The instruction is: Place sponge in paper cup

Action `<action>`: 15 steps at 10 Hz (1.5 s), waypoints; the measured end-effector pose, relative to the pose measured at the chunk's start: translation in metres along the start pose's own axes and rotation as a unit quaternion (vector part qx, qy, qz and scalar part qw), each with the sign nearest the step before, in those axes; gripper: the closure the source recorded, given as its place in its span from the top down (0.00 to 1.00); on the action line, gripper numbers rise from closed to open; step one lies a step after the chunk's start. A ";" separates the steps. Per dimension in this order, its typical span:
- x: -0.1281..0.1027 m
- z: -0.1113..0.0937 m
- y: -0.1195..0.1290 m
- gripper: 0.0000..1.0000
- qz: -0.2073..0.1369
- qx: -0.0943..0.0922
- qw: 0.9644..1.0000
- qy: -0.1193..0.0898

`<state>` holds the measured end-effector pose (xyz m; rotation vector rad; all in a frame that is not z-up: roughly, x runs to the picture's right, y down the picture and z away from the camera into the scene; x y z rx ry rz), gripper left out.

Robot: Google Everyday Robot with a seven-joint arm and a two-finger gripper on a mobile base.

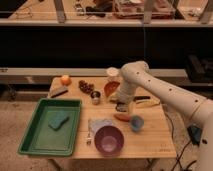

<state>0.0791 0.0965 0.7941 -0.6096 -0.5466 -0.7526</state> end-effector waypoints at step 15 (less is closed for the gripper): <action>-0.211 -0.023 -0.182 0.80 -0.203 0.006 0.977 0.068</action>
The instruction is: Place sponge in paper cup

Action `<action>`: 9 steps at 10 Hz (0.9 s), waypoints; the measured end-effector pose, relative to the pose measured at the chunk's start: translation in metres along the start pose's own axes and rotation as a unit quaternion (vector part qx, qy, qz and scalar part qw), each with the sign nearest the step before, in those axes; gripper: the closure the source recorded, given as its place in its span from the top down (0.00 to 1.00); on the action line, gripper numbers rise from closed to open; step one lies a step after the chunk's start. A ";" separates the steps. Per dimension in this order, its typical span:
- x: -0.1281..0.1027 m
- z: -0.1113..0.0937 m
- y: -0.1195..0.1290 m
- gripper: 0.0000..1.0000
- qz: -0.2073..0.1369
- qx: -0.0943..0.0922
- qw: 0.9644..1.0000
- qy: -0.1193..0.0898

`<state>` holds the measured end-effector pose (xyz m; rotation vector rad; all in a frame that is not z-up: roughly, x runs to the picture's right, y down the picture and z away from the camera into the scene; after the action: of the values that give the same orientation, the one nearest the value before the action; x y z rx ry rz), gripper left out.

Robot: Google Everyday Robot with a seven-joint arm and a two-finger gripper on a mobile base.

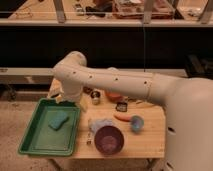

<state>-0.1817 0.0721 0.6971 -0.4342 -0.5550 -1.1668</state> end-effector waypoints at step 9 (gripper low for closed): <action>-0.013 0.005 -0.023 0.80 -0.014 0.011 1.000 0.008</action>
<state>-0.2079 0.0771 0.6939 -0.3998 -0.5611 -1.1898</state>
